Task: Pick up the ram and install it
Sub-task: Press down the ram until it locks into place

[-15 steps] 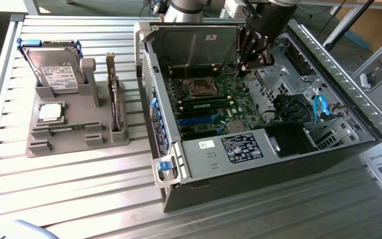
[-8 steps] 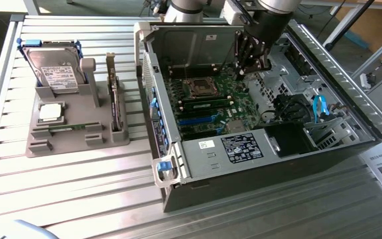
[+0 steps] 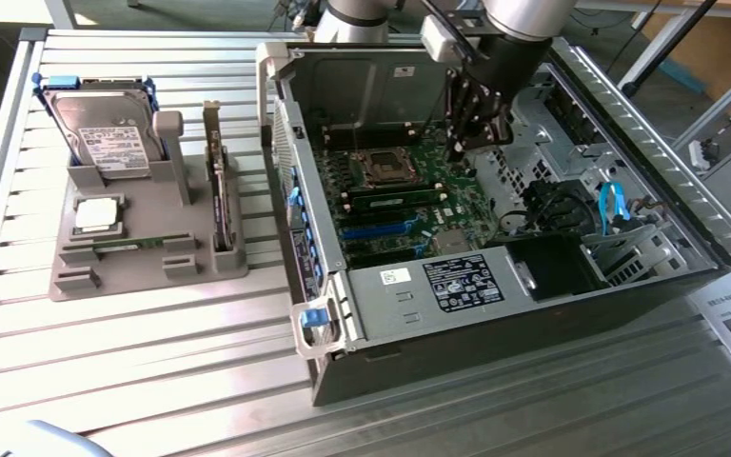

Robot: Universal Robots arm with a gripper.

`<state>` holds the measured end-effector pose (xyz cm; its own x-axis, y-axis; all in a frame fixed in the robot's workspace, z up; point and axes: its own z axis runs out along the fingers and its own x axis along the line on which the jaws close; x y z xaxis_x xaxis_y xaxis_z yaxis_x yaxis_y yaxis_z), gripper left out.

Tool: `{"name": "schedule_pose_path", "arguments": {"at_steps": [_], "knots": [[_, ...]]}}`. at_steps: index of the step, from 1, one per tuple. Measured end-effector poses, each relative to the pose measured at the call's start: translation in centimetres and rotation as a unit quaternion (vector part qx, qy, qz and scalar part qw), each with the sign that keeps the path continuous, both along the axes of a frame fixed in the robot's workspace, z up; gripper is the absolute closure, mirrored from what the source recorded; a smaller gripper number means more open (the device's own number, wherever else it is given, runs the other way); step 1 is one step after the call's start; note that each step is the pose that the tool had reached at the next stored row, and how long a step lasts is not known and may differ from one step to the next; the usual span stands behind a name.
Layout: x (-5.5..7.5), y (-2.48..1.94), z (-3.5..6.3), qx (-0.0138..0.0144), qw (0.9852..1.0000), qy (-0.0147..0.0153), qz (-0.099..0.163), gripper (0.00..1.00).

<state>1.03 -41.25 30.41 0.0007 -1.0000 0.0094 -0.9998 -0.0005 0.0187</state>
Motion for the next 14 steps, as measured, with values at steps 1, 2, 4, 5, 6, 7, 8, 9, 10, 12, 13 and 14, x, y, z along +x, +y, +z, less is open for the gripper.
{"name": "schedule_pose_path", "arguments": {"at_steps": [1,2,4,5,6,7,8,9,10,12,13,14], "knots": [[0.0,-0.01,-0.18,0.0001,1.0,0.0,0.0,0.9],[0.0,-0.01,-0.32,0.0,1.0,0.0,0.0,0.9],[0.0,-0.02,-0.64,0.0,1.0,0.0,0.0,0.9],[0.0,-0.03,-0.78,0.0001,1.0,0.0,0.0,0.9],[0.0,-0.03,-0.91,0.0,1.0,0.0,0.0,0.9],[0.0,-0.03,-1.04,0.0,1.0,0.0,0.0,0.9],[0.0,-0.04,-1.18,0.0,1.0,0.0,0.0,0.9],[0.0,-0.04,-1.29,0.0,1.0,0.0,0.0,0.9],[0.0,-0.04,-1.42,0.0,1.0,0.0,0.0,0.9],[0.0,-0.05,-1.67,0.0,1.0,0.0,0.0,0.9],[0.0,-0.05,-1.79,0.0,1.0,0.0,0.0,0.9],[0.0,-0.06,-1.9,0.0,1.0,0.0,0.0,0.9]]}}
